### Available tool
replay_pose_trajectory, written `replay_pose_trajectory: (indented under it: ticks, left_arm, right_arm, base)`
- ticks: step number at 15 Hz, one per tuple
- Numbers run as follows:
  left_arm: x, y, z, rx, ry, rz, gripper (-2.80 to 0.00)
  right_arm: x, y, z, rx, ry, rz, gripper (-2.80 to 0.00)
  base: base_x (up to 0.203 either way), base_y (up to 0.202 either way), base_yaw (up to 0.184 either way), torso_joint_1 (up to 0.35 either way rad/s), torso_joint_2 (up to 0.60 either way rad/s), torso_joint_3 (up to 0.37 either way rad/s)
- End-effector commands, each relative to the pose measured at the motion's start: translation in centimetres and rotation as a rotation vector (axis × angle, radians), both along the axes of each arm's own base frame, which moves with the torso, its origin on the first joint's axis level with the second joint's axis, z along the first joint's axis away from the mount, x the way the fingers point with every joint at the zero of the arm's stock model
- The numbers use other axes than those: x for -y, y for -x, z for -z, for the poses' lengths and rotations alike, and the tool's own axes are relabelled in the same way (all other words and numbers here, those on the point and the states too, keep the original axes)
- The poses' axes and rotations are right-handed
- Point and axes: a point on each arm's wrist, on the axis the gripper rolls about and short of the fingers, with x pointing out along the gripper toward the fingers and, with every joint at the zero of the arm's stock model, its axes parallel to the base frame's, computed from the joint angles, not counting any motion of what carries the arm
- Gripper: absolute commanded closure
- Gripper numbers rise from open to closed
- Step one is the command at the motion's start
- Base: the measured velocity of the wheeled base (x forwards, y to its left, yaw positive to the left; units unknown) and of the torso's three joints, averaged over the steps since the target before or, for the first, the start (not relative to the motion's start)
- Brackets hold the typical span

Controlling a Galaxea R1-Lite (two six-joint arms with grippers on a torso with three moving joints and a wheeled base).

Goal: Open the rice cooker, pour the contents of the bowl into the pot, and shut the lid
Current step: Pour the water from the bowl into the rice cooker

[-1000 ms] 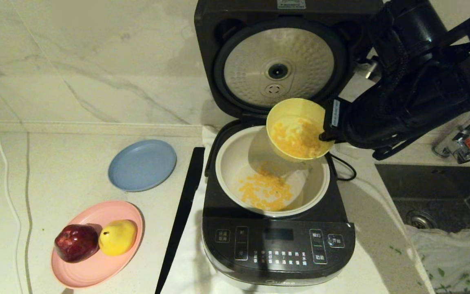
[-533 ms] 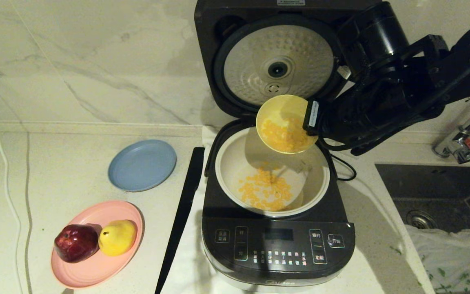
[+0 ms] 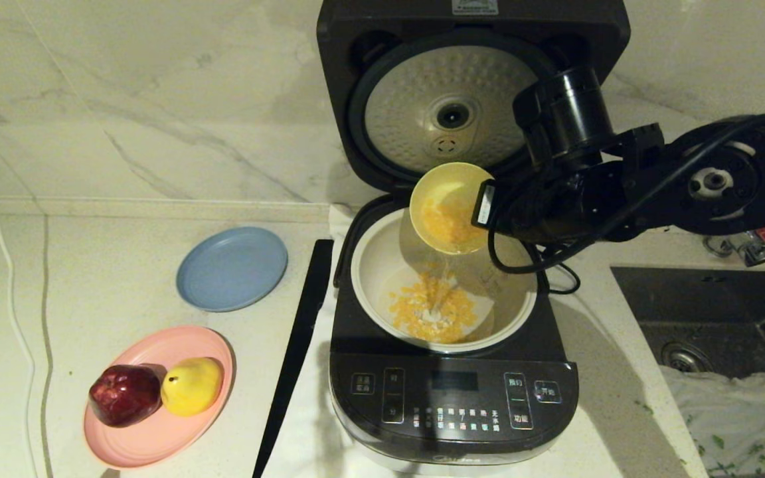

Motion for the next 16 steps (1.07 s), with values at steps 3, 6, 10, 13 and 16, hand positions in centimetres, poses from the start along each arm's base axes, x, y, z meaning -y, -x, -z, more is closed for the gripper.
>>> replay_pose_trajectory:
  ticks: [3,6,10,13,16]
  left_arm:
    - [0.0,-0.1,0.2,-0.008,0.000,0.000,0.00]
    - [0.0,-0.1,0.2,-0.008,0.000,0.000,0.00]
    - [0.0,-0.1,0.2,-0.008,0.000,0.000,0.00]
    - [0.0,-0.1,0.2,-0.008,0.000,0.000,0.00]
    - [0.0,-0.1,0.2,-0.008,0.000,-0.001,0.00]
  right_arm:
    - [0.1,0.8,2.0,0.134,0.074,0.009,0.00]
    - [0.0,0.8,3.0,0.316,0.130,0.024,0.00]
    - [-0.6,1.2,3.8,0.563,0.243,0.057,0.00]
    - [-1.4,1.2,5.7,0.645,0.320,0.071,0.00]
    - [-1.7,0.9,6.3,0.693,0.349,0.086,0.00]
  base:
    - [0.000,0.000,0.000,0.000,0.00,0.000]
    - [0.000,0.000,0.000,0.000,0.00,0.000]
    - [0.000,0.000,0.000,0.000,0.00,0.000]
    - [0.000,0.000,0.000,0.000,0.00,0.000]
    - [0.000,0.000,0.000,0.000,0.00,0.000]
